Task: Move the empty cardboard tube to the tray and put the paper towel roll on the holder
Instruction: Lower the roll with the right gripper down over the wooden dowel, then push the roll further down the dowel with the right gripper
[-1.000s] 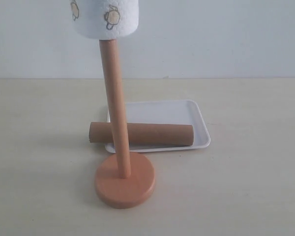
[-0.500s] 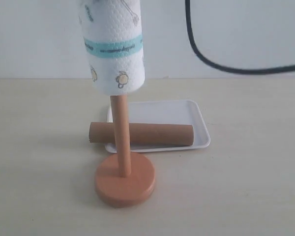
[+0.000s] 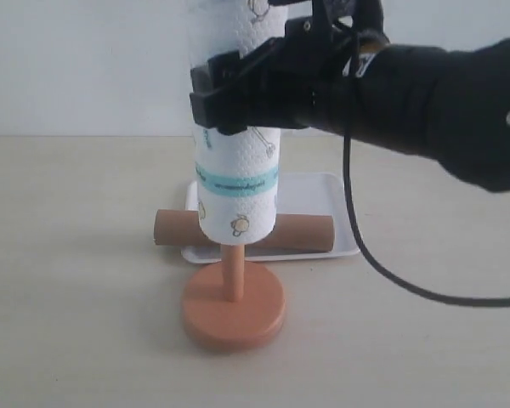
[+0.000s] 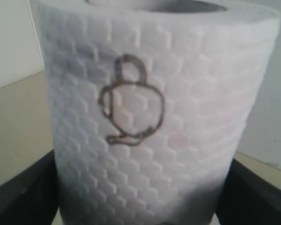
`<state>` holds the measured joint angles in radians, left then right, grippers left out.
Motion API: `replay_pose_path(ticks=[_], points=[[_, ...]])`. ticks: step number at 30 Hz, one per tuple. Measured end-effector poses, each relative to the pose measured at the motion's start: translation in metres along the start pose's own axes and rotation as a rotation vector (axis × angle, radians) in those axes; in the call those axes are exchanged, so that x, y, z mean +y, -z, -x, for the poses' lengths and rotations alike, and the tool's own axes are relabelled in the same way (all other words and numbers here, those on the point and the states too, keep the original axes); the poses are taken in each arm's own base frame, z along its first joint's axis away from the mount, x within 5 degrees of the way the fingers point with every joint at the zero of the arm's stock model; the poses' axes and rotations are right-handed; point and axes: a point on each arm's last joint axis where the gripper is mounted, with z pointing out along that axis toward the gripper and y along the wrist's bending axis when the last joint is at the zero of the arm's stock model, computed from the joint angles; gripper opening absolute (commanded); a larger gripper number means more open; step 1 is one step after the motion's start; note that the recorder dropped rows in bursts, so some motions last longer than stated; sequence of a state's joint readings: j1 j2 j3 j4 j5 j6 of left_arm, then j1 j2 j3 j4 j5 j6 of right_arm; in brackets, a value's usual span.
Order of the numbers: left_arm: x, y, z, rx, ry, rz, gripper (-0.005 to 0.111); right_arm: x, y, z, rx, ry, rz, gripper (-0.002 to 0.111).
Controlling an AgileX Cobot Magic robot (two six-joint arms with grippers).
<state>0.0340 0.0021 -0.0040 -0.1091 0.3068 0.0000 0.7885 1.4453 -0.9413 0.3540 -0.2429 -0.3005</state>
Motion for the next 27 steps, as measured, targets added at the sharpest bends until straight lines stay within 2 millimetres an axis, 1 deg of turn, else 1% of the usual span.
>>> replay_pose_path(ticks=[8, 11, 17, 23, 25, 27], points=[[0.0, 0.0, 0.0, 0.0, 0.0, 0.0, 0.004, 0.024, 0.011, -0.034, -0.029, 0.04, 0.05, 0.0], [0.0, 0.0, 0.0, 0.0, 0.0, 0.0, 0.004, 0.026, 0.013, -0.046, -0.037, 0.054, 0.048, 0.0], [0.0, 0.0, 0.0, 0.0, 0.0, 0.0, 0.004, 0.027, 0.009, -0.074, -0.008, 0.099, 0.047, 0.0], [0.0, 0.0, 0.0, 0.0, 0.0, 0.0, 0.004, 0.026, 0.001, -0.09, 0.01, 0.117, 0.04, 0.0], [0.0, 0.0, 0.0, 0.0, 0.0, 0.0, 0.004, 0.027, 0.0, -0.092, 0.021, 0.115, 0.041, 0.002], [0.0, 0.0, 0.0, 0.0, 0.0, 0.0, 0.004, 0.027, 0.0, -0.094, 0.035, 0.112, 0.043, 0.01]])
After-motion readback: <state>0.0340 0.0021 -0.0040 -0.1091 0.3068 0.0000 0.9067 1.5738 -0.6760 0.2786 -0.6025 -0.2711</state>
